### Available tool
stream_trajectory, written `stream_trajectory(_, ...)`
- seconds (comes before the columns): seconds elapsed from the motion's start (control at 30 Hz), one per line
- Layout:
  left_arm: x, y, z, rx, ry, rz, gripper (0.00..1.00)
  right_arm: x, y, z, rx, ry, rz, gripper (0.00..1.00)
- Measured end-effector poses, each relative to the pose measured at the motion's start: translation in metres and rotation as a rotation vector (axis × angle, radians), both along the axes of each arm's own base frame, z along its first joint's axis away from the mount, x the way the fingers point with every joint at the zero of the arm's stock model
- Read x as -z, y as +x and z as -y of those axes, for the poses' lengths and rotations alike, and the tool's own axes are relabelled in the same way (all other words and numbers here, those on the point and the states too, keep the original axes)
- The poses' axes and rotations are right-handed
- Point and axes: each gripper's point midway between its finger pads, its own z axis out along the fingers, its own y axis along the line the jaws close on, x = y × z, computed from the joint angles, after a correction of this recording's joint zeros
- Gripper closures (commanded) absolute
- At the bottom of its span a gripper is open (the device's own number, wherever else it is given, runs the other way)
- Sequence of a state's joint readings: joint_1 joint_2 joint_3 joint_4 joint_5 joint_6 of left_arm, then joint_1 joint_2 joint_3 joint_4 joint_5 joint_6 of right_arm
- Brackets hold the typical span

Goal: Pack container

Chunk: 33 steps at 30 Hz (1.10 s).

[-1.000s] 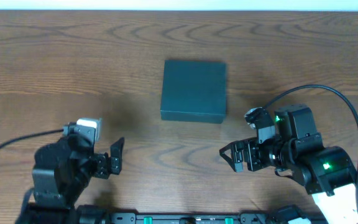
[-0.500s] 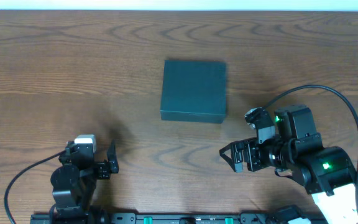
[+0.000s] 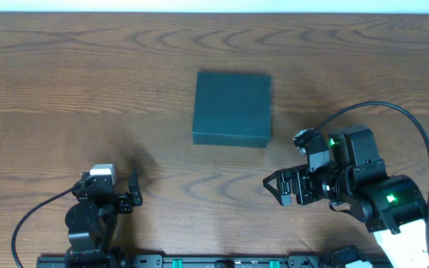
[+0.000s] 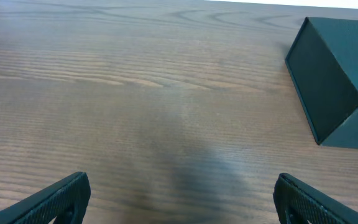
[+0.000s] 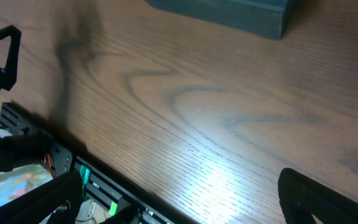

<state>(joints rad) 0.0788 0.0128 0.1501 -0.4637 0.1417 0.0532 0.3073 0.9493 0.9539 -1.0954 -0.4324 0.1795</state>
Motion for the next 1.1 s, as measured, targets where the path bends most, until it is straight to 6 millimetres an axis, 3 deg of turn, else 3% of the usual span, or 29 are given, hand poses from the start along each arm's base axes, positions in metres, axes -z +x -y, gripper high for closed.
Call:
stream_trajectory(0.87,0.0,0.0,0.0,0.0,0.0,0.0,0.05,0.0,0.001,0.001,0.001,-0.008,0.004,0.01)
stream_trajectory(1.0,0.0,0.0,0.0,0.0,0.0,0.0,0.05,0.003,0.014,0.015,0.041,-0.089,0.069,0.01)
stream_trajectory(1.1,0.0,0.0,0.0,0.0,0.0,0.0,0.05,-0.008,0.033,0.023,0.087,-0.107,0.241,0.01)
